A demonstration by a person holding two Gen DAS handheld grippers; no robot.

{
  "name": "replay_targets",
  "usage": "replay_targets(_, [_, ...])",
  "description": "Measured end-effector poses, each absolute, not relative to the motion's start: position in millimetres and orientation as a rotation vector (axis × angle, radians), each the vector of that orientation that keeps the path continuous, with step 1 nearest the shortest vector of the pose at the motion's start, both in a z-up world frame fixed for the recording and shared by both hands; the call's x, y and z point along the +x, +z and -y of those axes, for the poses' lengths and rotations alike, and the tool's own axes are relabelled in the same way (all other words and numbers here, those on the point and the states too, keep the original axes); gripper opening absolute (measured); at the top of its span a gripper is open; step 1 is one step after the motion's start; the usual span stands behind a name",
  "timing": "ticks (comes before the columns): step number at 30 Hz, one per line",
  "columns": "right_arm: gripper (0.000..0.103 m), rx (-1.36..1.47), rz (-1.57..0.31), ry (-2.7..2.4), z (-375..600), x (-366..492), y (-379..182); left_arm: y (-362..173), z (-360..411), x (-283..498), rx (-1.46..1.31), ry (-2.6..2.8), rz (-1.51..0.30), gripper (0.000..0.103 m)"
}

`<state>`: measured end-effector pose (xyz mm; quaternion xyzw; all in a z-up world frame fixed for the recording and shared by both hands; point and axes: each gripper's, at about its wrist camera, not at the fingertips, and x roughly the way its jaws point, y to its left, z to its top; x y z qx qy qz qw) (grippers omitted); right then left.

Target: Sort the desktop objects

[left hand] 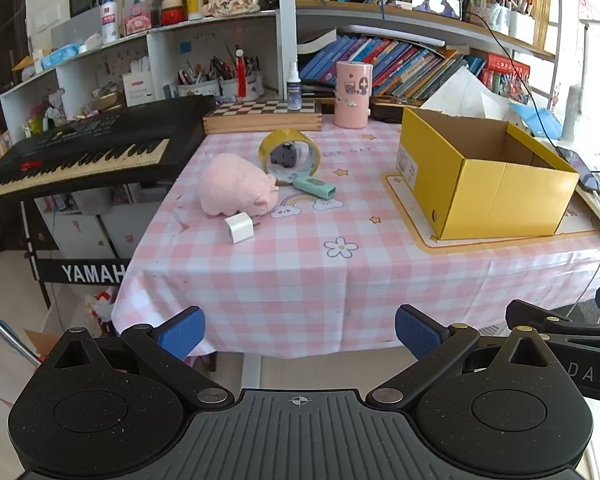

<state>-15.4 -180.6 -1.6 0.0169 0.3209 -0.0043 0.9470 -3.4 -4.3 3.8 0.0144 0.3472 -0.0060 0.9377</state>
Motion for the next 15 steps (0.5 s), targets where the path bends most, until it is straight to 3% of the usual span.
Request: replay_targets(15, [0.103,0.038,-0.653,-0.008,185.6,-18.8,-1.3,4.9,6.0,-1.2,0.016,-0.024,-0.703,0.102])
